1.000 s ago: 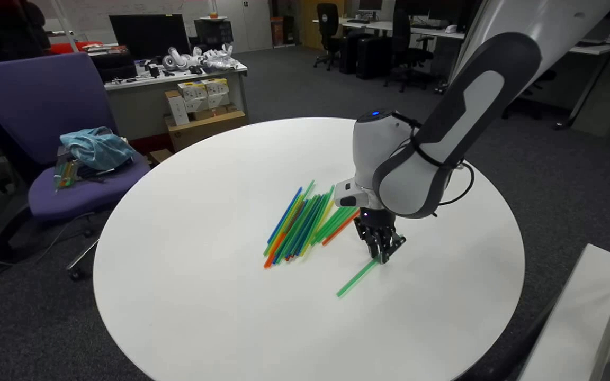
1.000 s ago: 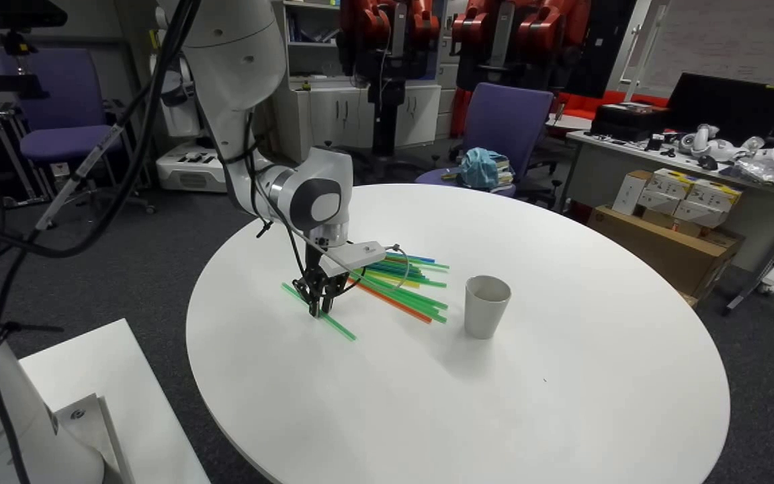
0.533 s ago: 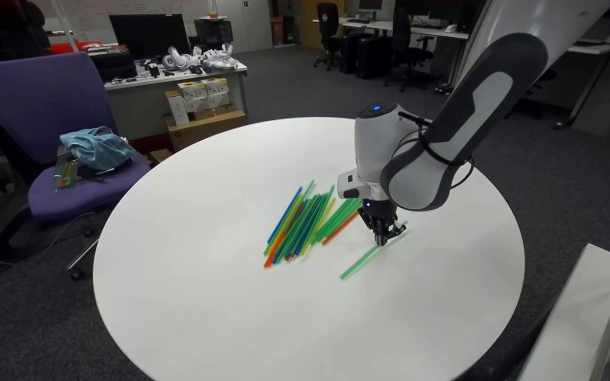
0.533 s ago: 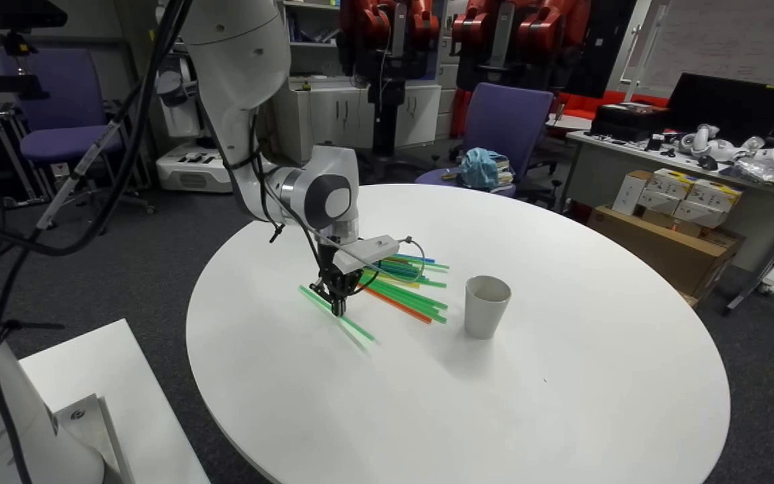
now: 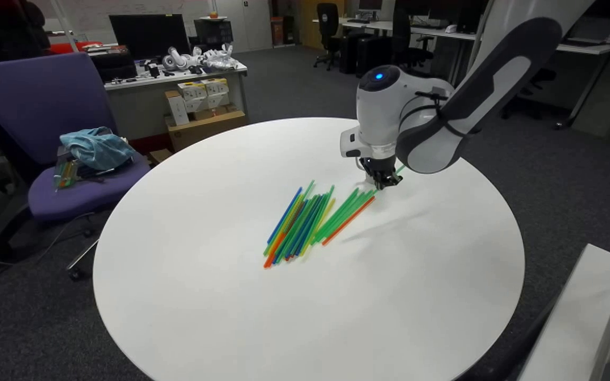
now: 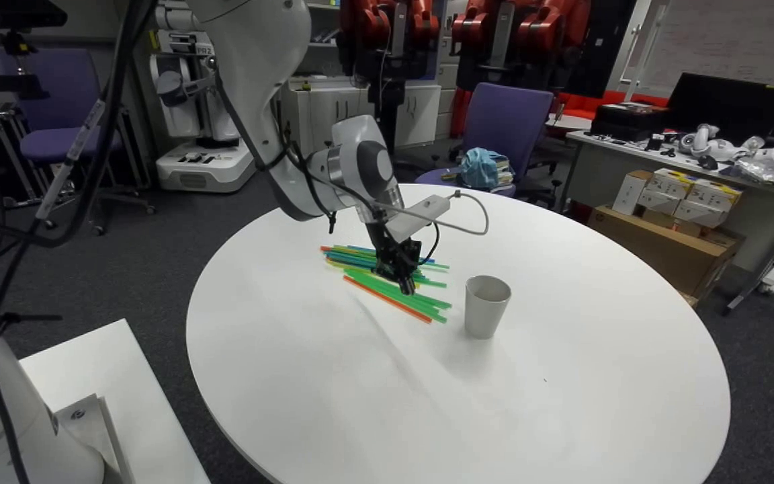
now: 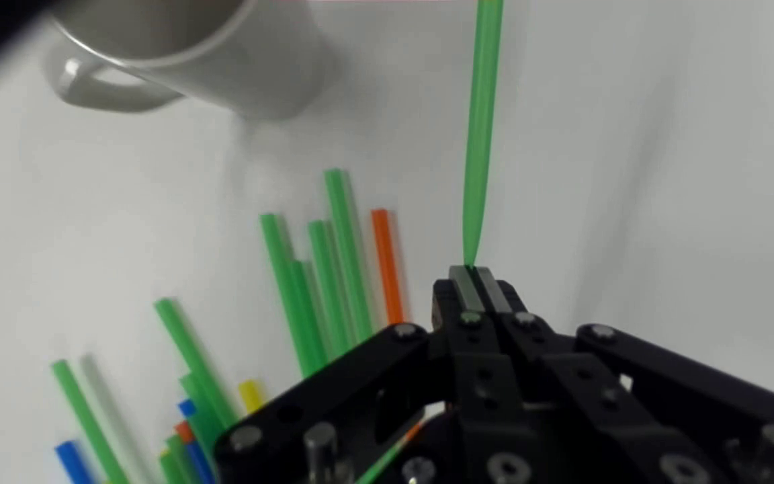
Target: Put one green straw in the mug.
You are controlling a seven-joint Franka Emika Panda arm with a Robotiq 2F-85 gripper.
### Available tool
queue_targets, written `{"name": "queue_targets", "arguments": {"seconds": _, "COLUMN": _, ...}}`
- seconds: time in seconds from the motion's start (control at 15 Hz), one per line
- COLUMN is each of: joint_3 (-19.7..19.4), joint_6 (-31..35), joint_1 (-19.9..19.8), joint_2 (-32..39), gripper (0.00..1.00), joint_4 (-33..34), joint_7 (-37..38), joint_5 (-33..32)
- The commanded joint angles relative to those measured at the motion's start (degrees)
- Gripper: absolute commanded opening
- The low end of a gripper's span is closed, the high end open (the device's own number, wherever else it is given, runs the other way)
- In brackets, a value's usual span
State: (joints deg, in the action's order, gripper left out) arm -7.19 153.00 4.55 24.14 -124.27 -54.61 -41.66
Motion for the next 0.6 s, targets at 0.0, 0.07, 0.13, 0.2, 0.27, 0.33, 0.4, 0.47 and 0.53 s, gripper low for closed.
{"name": "queue_targets", "arguments": {"seconds": 0.0, "joint_3": -1.15, "joint_6": -3.87, "joint_1": 0.13, "joint_2": -2.50, "gripper": 0.01, "joint_4": 4.23, "joint_7": 6.11, "joint_5": -8.49}}
{"name": "queue_targets", "arguments": {"seconds": 0.07, "joint_3": -0.64, "joint_6": -5.14, "joint_1": -0.53, "joint_2": -2.73, "gripper": 0.00, "joint_4": 5.43, "joint_7": 6.69, "joint_5": -9.62}}
{"name": "queue_targets", "arguments": {"seconds": 0.13, "joint_3": -0.66, "joint_6": -6.72, "joint_1": -0.70, "joint_2": -2.89, "gripper": 0.00, "joint_4": 6.92, "joint_7": 7.88, "joint_5": -11.48}}
{"name": "queue_targets", "arguments": {"seconds": 0.2, "joint_3": -0.52, "joint_6": -8.24, "joint_1": -0.99, "joint_2": -2.87, "gripper": 0.00, "joint_4": 8.32, "joint_7": 8.49, "joint_5": -12.83}}
{"name": "queue_targets", "arguments": {"seconds": 0.27, "joint_3": -0.53, "joint_6": -10.13, "joint_1": -1.13, "joint_2": -2.80, "gripper": 0.00, "joint_4": 9.80, "joint_7": 9.45, "joint_5": -14.45}}
{"name": "queue_targets", "arguments": {"seconds": 0.33, "joint_3": -0.42, "joint_6": -11.88, "joint_1": -1.29, "joint_2": -2.69, "gripper": 0.00, "joint_4": 11.13, "joint_7": 10.21, "joint_5": -15.94}}
{"name": "queue_targets", "arguments": {"seconds": 0.4, "joint_3": -0.31, "joint_6": -13.53, "joint_1": -1.44, "joint_2": -2.57, "gripper": 0.00, "joint_4": 12.37, "joint_7": 11.05, "joint_5": -17.45}}
{"name": "queue_targets", "arguments": {"seconds": 0.47, "joint_3": -0.30, "joint_6": -15.44, "joint_1": -1.54, "joint_2": -2.40, "gripper": 0.00, "joint_4": 13.77, "joint_7": 11.67, "joint_5": -19.17}}
{"name": "queue_targets", "arguments": {"seconds": 0.53, "joint_3": -0.17, "joint_6": -17.18, "joint_1": -1.77, "joint_2": -2.24, "gripper": 0.00, "joint_4": 14.89, "joint_7": 12.11, "joint_5": -20.56}}
